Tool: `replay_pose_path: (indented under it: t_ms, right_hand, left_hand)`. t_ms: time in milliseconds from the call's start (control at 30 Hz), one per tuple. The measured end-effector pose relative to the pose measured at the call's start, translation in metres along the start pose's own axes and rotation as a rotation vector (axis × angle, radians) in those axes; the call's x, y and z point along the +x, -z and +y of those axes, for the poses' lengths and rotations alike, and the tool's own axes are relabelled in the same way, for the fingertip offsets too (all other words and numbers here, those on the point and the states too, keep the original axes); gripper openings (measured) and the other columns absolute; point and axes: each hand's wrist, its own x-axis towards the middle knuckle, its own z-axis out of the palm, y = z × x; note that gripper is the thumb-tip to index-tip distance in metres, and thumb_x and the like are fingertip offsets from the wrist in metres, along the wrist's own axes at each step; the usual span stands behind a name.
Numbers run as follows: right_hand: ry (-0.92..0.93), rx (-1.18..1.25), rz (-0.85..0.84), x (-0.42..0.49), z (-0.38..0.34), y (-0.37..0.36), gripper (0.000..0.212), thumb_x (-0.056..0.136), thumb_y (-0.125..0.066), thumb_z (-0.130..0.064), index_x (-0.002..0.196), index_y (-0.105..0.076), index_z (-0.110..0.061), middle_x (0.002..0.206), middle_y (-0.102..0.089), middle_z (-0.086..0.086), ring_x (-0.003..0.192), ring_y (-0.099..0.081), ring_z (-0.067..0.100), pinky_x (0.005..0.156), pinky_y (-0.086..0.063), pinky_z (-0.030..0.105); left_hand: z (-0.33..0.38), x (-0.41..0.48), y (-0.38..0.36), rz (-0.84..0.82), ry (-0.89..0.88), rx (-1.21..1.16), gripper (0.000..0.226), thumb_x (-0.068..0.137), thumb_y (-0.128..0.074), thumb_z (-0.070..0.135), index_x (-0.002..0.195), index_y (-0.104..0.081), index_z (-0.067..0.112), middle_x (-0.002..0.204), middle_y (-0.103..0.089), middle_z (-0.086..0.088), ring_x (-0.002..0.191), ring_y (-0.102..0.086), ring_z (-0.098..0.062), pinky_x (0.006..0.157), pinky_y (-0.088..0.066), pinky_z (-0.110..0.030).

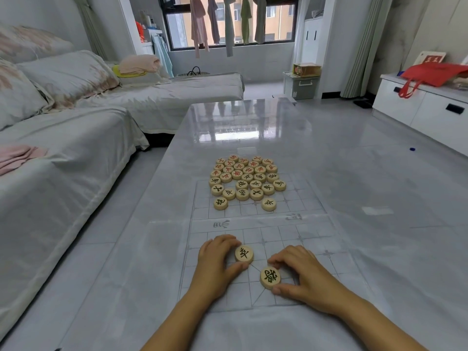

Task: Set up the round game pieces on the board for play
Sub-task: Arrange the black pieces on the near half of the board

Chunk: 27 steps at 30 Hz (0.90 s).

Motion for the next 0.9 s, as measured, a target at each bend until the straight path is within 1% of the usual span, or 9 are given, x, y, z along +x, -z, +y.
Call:
replay_pose_path:
  t_ms: [67, 133, 300, 433, 567, 700, 800, 900]
  right_hand:
    - [-0.001, 0.001, 0.022, -0.001, -0.002, -0.002, 0.035, 0.078, -0.065, -0.047, 0.110, -0.051, -0.040, 0.102, -0.043, -0.029, 0.101, -0.034, -0.010, 0.093, -0.031, 0.017]
    - [-0.005, 0.008, 0.016, -0.006, -0.003, -0.005, 0.035, 0.077, -0.066, -0.049, 0.108, -0.052, -0.041, 0.103, -0.042, -0.028, 0.103, -0.033, -0.010, 0.094, -0.031, 0.016]
    - [-0.013, 0.014, -0.006, -0.014, -0.008, -0.004, 0.035, 0.073, -0.066, -0.054, 0.102, -0.052, -0.041, 0.102, -0.043, -0.025, 0.102, -0.034, -0.007, 0.092, -0.033, 0.017]
    - [-0.004, 0.026, -0.046, -0.015, -0.009, 0.000, 0.035, 0.069, -0.069, -0.054, 0.097, -0.053, -0.041, 0.101, -0.045, -0.023, 0.102, -0.037, -0.002, 0.092, -0.033, 0.019]
    - [0.005, 0.018, -0.046, -0.015, -0.008, 0.000, 0.037, 0.067, -0.068, -0.058, 0.097, -0.053, -0.041, 0.100, -0.045, -0.023, 0.101, -0.037, -0.003, 0.092, -0.033, 0.018]
    - [0.006, -0.001, -0.038, -0.015, -0.007, -0.001, 0.038, 0.066, -0.064, -0.063, 0.095, -0.052, -0.043, 0.099, -0.043, -0.027, 0.101, -0.037, -0.005, 0.089, -0.033, 0.015]
    - [0.001, -0.003, -0.045, -0.015, -0.009, 0.000, 0.037, 0.065, -0.063, -0.063, 0.093, -0.049, -0.044, 0.100, -0.043, -0.027, 0.102, -0.036, -0.006, 0.092, -0.033, 0.016]
    - [-0.004, -0.003, -0.067, -0.014, -0.011, 0.002, 0.039, 0.065, -0.064, -0.063, 0.096, -0.047, -0.046, 0.102, -0.042, -0.028, 0.103, -0.035, -0.009, 0.094, -0.030, 0.015]
  left_hand:
    - [0.000, 0.001, -0.001, -0.002, -0.027, 0.034, 0.042, 0.079, -0.069, 0.033, 0.117, -0.057, 0.022, 0.127, -0.050, 0.008, 0.121, -0.041, -0.009, 0.106, -0.021, -0.024]
    - [0.000, 0.001, -0.002, -0.007, -0.028, 0.063, 0.041, 0.080, -0.067, 0.035, 0.117, -0.056, 0.023, 0.128, -0.050, 0.009, 0.119, -0.041, -0.008, 0.104, -0.022, -0.023]
    - [0.004, 0.010, -0.004, 0.013, -0.035, 0.163, 0.035, 0.081, -0.063, 0.041, 0.111, -0.056, 0.025, 0.118, -0.054, 0.010, 0.108, -0.048, -0.009, 0.096, -0.028, -0.025]
    - [0.005, 0.016, -0.007, 0.037, -0.013, 0.172, 0.036, 0.082, -0.062, 0.041, 0.112, -0.055, 0.024, 0.117, -0.052, 0.008, 0.109, -0.046, -0.009, 0.093, -0.026, -0.023]
    - [0.001, 0.016, -0.011, 0.052, -0.007, 0.167, 0.037, 0.082, -0.062, 0.042, 0.113, -0.054, 0.024, 0.116, -0.051, 0.008, 0.109, -0.045, -0.009, 0.091, -0.025, -0.021]
    - [0.001, 0.032, -0.014, 0.057, 0.038, 0.266, 0.039, 0.085, -0.057, 0.041, 0.119, -0.051, 0.023, 0.122, -0.050, 0.004, 0.113, -0.043, -0.014, 0.092, -0.026, -0.025]
    - [0.002, 0.053, -0.014, 0.072, 0.098, 0.371, 0.040, 0.090, -0.049, 0.039, 0.124, -0.047, 0.020, 0.127, -0.048, -0.001, 0.116, -0.042, -0.019, 0.096, -0.031, -0.031]
    - [0.001, 0.075, -0.012, 0.105, 0.146, 0.432, 0.045, 0.090, -0.048, 0.040, 0.130, -0.042, 0.018, 0.132, -0.046, -0.004, 0.120, -0.040, -0.023, 0.098, -0.032, -0.034]
